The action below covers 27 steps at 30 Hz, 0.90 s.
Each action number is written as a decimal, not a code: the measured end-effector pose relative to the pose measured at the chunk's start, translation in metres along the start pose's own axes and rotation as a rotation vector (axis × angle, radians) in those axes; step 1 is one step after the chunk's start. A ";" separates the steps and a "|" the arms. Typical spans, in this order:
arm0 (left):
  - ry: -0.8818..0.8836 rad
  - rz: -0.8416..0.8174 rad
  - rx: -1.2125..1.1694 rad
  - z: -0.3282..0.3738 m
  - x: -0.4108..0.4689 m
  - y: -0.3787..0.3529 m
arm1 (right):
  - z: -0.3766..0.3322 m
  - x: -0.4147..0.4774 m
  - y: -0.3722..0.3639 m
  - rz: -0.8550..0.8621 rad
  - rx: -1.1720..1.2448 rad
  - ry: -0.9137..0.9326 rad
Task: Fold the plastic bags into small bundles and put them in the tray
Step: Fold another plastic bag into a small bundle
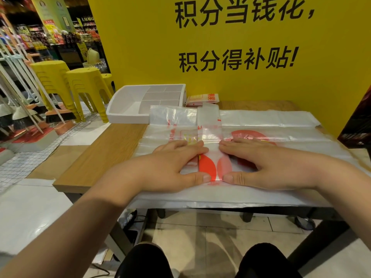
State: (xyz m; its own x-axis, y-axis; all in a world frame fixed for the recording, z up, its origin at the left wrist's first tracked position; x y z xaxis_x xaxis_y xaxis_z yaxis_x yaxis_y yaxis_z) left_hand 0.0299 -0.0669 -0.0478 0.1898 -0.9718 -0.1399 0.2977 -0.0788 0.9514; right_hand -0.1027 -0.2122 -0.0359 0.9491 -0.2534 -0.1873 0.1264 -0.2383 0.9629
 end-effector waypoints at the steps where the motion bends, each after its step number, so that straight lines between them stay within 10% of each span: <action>1: 0.003 -0.008 0.002 0.001 0.000 0.000 | -0.001 0.000 0.001 0.006 -0.006 0.000; 27: -0.106 0.314 -0.143 0.050 -0.062 0.017 | -0.037 -0.063 0.001 0.362 0.122 0.144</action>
State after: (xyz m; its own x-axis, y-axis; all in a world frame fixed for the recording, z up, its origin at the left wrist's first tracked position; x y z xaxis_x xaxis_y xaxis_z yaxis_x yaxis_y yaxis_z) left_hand -0.0236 -0.0194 -0.0088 0.1964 -0.9621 0.1893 0.3696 0.2515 0.8945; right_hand -0.1512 -0.1617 -0.0162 0.9578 -0.2092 0.1970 -0.2502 -0.2701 0.9298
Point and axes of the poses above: each hand's wrist, its own x-axis towards the middle knuckle, its own y-axis out of the back of the hand, z = x × y, the point moved 6 cm from there along x, towards the middle knuckle, and after that the axes turned 7 degrees about -y, right-handed, at the moved point
